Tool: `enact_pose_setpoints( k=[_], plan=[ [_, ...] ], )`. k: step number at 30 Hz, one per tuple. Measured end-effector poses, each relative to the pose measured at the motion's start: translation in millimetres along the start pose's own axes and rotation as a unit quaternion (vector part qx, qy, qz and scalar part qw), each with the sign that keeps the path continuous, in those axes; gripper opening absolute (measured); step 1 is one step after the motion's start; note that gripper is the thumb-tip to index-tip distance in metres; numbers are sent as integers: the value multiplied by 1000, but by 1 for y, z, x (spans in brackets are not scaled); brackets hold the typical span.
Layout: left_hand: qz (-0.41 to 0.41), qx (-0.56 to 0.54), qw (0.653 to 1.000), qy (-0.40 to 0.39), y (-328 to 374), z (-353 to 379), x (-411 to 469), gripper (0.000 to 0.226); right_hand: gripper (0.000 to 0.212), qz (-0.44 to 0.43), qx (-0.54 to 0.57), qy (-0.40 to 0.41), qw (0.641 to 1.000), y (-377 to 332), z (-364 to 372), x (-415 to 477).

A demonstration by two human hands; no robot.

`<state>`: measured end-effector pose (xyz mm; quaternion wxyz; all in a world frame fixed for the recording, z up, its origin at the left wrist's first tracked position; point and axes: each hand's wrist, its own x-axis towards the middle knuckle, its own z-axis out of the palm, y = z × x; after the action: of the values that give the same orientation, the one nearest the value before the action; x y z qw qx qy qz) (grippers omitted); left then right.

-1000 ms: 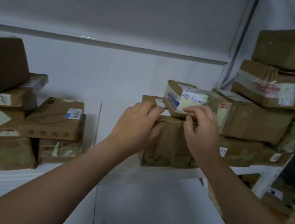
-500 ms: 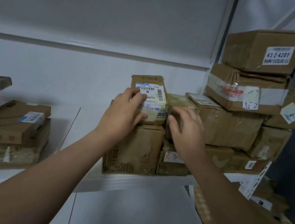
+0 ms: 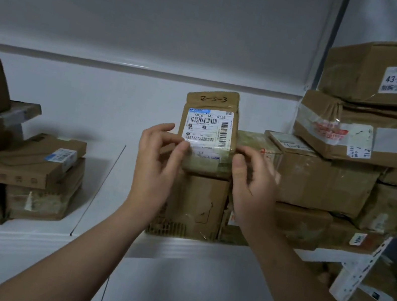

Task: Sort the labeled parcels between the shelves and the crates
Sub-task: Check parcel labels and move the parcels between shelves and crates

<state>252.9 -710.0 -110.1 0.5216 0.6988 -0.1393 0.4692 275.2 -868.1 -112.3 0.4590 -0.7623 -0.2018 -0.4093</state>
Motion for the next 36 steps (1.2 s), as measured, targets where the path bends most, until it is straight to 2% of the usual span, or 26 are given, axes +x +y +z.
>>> enact_pose_setpoints(
  k=[3, 6, 10, 14, 17, 21, 26, 29, 32, 34, 36],
  plan=[
    [-66, -154, 986, 22, 13, 0, -3, 22, 41, 21, 165, 12, 986, -9, 3, -6],
    [-109, -203, 973, 13, 18, -2, -9, 35, 37, 45, 268, 40, 961, -15, 6, -8],
    [-143, -218, 965, -1, 19, -7, -18, 45, 18, 85, 308, 35, 947, -21, 9, -7],
    [-125, -227, 965, -37, 22, -15, -22, 46, 31, 107, 304, 31, 946, -24, 12, -10],
    [-130, -214, 966, -69, 21, -25, -22, 48, 19, 134, 345, 25, 929, -26, 18, -11],
    [-177, -256, 946, -87, 18, -42, -22, 39, 18, 122, 364, 8, 923, -33, 26, -16],
    [-162, -222, 960, -58, 18, -65, -25, 38, 20, 103, 352, -39, 929, -51, 37, -19],
    [-124, -168, 976, -58, 20, -87, -22, 36, 24, 109, 387, -81, 912, -61, 45, -19],
    [-93, -99, 988, -77, 19, -111, -19, 50, 28, 106, 411, -80, 902, -73, 57, -21],
    [-90, -66, 993, -46, 18, -125, -17, 53, 27, 125, 397, -83, 905, -83, 69, -22],
    [-92, -38, 995, 5, 16, -136, -14, 41, 35, 142, 381, -120, 906, -91, 82, -24]
  ],
)
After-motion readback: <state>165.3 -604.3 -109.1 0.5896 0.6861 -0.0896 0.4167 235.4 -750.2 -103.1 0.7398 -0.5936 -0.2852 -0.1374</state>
